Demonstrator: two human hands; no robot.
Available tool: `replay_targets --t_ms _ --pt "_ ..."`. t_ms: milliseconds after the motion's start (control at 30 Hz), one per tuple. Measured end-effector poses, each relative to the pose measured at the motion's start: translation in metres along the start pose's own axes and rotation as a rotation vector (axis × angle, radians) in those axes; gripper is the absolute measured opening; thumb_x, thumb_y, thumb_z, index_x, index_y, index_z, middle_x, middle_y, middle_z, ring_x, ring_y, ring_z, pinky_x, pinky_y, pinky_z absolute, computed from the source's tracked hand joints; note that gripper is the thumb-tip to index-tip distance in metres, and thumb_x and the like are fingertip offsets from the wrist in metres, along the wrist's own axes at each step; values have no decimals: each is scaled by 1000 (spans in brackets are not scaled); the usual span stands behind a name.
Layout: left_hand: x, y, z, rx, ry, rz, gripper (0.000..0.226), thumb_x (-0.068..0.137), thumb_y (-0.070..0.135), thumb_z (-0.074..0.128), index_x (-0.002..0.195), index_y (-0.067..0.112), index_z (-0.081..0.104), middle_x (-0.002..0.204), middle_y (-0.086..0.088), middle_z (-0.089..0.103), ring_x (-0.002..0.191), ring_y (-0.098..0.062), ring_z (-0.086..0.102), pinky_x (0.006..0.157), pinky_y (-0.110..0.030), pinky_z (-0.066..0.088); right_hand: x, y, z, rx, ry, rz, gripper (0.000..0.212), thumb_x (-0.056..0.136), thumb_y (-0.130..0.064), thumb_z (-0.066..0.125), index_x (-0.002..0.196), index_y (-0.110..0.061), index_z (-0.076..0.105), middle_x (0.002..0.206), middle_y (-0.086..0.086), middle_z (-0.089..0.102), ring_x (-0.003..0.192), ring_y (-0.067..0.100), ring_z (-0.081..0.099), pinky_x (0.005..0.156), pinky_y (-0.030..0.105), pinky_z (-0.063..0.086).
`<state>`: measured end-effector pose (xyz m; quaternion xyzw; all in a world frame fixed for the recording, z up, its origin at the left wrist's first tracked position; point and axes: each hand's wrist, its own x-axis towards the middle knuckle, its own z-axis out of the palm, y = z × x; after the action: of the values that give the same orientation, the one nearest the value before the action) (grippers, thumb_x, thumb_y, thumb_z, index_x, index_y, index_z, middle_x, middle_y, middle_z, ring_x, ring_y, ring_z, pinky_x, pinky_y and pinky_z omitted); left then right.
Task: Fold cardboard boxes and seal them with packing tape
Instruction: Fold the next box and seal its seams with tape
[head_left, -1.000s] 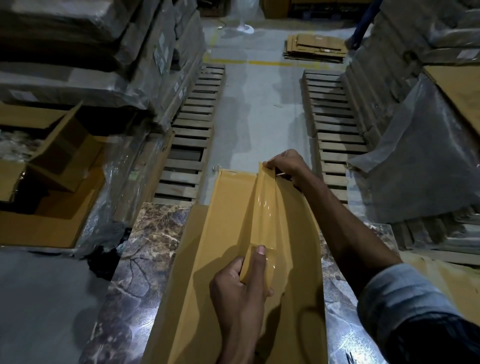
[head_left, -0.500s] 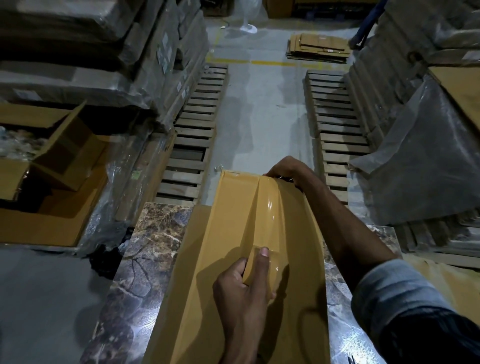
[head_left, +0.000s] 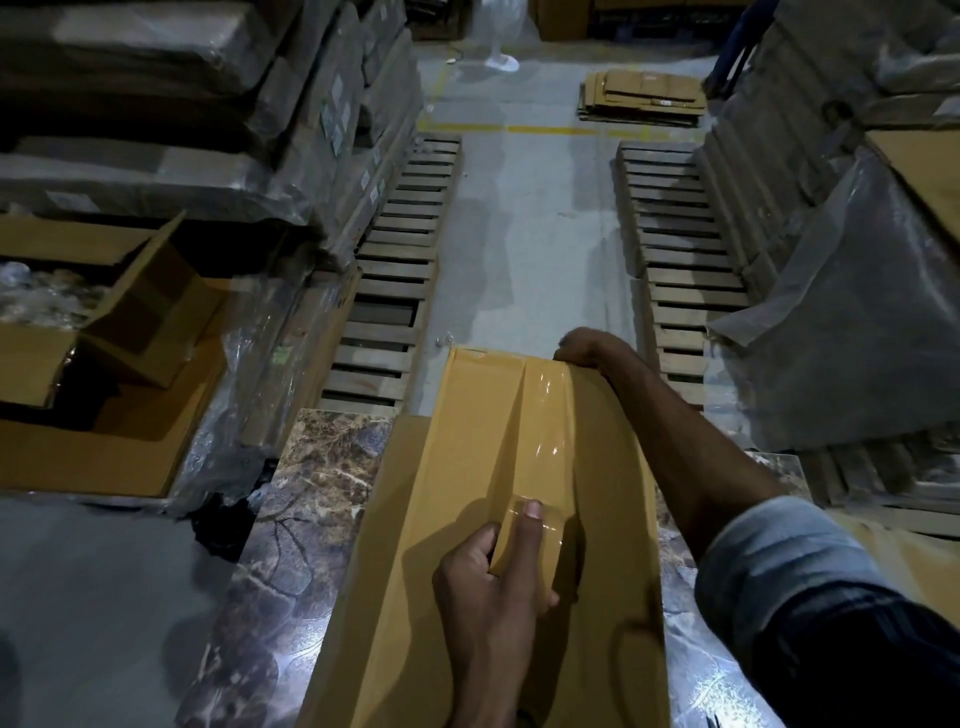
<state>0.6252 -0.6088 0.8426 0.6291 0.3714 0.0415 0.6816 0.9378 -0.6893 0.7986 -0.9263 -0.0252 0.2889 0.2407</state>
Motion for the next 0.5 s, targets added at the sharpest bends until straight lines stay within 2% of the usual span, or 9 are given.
replay_targets --t_ms 67,133,167,233,333,400,500 --pt "1 1 -3 -30 -28 -26 26 84 52 75 83 27 83 82 2 78 75 -25 73 53 -33 58 -2 -4 0 67 71 -228 52 100 -31 66 146 -9 56 145 12 60 135 28 55 111 39 42" --pt "0 2 -8 -28 -79 -27 33 83 53 74 79 22 83 77 -1 76 73 -25 72 53 -35 58 -18 -4 3 132 141 -429 49 108 -43 48 150 -17 53 146 5 60 137 19 53 113 34 40" --pt "1 2 -10 -10 -111 -16 40 81 58 72 74 20 81 72 -5 74 67 -25 71 54 -36 58 -32 -4 7 106 129 -511 53 110 -50 36 154 -23 48 153 1 54 140 13 47 115 34 35" --pt "-1 5 -13 44 -145 0 52 78 66 68 66 16 77 66 -13 71 58 -25 71 58 -36 59 -48 5 19 -156 66 -622 61 109 -58 16 162 -30 27 166 -6 31 147 3 27 121 33 19" --pt "-1 6 -14 120 -169 17 57 86 65 65 65 13 75 66 -17 71 57 -26 73 66 -41 61 -42 22 28 -464 55 -765 68 106 -60 6 165 -27 1 172 -7 -2 156 0 -4 127 31 -3" --pt "-1 5 -14 148 -174 40 63 88 67 62 69 7 73 67 -21 69 58 -26 74 68 -47 62 -42 25 28 -550 48 -809 71 104 -62 4 164 -25 -8 171 -5 -12 156 3 -13 127 33 -11" --pt "-1 5 -15 147 -169 39 68 91 67 61 72 2 69 66 -20 69 59 -26 74 72 -51 61 -49 30 34 -593 34 -859 74 102 -65 -3 164 -25 -11 171 -3 -15 156 4 -17 127 35 -13"
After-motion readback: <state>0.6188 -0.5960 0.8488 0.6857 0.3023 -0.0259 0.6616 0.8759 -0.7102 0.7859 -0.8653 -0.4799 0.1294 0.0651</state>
